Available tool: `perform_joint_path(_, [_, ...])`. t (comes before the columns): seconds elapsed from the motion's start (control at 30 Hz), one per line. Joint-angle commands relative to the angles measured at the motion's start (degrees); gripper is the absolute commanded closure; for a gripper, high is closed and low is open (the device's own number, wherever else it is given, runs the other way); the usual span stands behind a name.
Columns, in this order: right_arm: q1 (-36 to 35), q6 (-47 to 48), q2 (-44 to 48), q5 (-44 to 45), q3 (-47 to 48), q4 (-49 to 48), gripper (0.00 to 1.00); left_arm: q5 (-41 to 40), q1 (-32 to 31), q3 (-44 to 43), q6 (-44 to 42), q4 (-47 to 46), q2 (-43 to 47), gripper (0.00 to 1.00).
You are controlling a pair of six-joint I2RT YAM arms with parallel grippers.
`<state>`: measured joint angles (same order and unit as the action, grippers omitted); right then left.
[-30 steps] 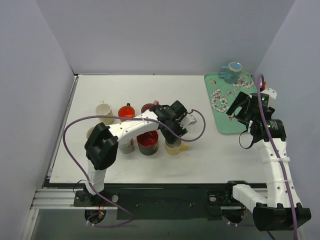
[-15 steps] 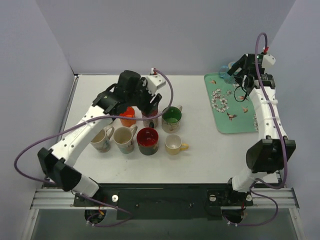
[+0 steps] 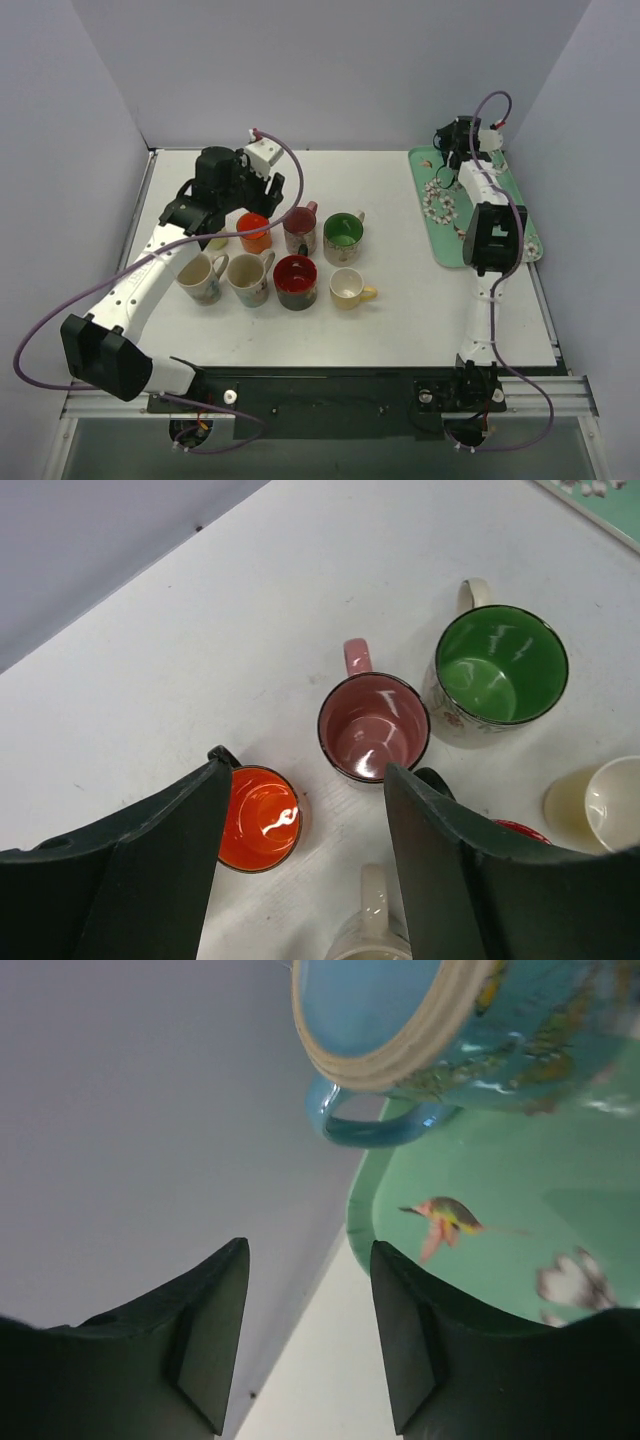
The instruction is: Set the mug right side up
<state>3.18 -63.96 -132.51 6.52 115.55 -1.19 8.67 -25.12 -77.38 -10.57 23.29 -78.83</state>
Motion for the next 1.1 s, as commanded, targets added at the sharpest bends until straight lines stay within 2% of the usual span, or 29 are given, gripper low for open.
perform_joint_path(0.0, [0.9, -6.6, -11.2, -5.8, 11.4, -23.6, 0.59, 3.2, 3.5, 0.6, 2.6, -5.4, 0.4, 0.28])
perform_joint_path(0.07, [0.8, -6.4, -15.8, -4.2, 17.4, -27.4, 0.76, 4.1, 4.8, 1.0, 3.0, -5.6, 0.0, 0.28])
perform_joint_path(0.1, [0.8, -6.4, -16.9, -2.4, 18.2, -29.2, 0.79, 4.2, 5.8, 1.1, 3.3, -5.8, -0.4, 0.28])
perform_joint_path(0.13, [0.8, -6.3, -18.4, -0.6, 18.8, -30.1, 0.88, 4.1, 6.0, 1.4, 3.5, -6.2, -0.5, 0.28])
perform_joint_path(0.27, [1.1, -5.1, -19.6, 2.8, 18.0, -30.8, 0.96, 4.8, 8.2, 1.8, 4.5, -6.9, -1.9, 0.29])
perform_joint_path(0.43, [1.3, -8.3, -18.3, 7.2, 15.2, -25.8, 0.95, 5.2, 9.4, 1.9, 4.9, -7.5, -2.7, 0.29])
perform_joint_path(0.5, [1.5, -6.4, -15.4, 7.8, 11.3, -27.6, 0.92, 5.2, 9.7, 1.9, 5.0, -8.1, -2.9, 0.29])
perform_joint_path(0.63, [2.3, -1.9, -9.5, 12.8, 3.8, -24.1, 0.87, 5.5, 10.2, 2.2, 5.1, -8.2, -3.0, 0.29])
perform_joint_path(0.73, [3.9, -0.4, -7.3, 12.5, 2.9, -21.1, 0.87, 6.0, 10.3, 2.8, 5.6, -8.8, -2.8, 0.29])
perform_joint_path(0.9, [6.1, 0.6, -1.1, 10.4, -6.5, -22.0, 0.82, 7.2, 10.3, 4.2, 6.3, -10.1, -2.4, 0.3])
perform_joint_path(1.07, [8.9, 4.6, 2.2, 9.2, -8.4, -14.6, 0.74, 7.6, 10.4, 4.9, 5.9, -10.8, -1.9, 0.3])
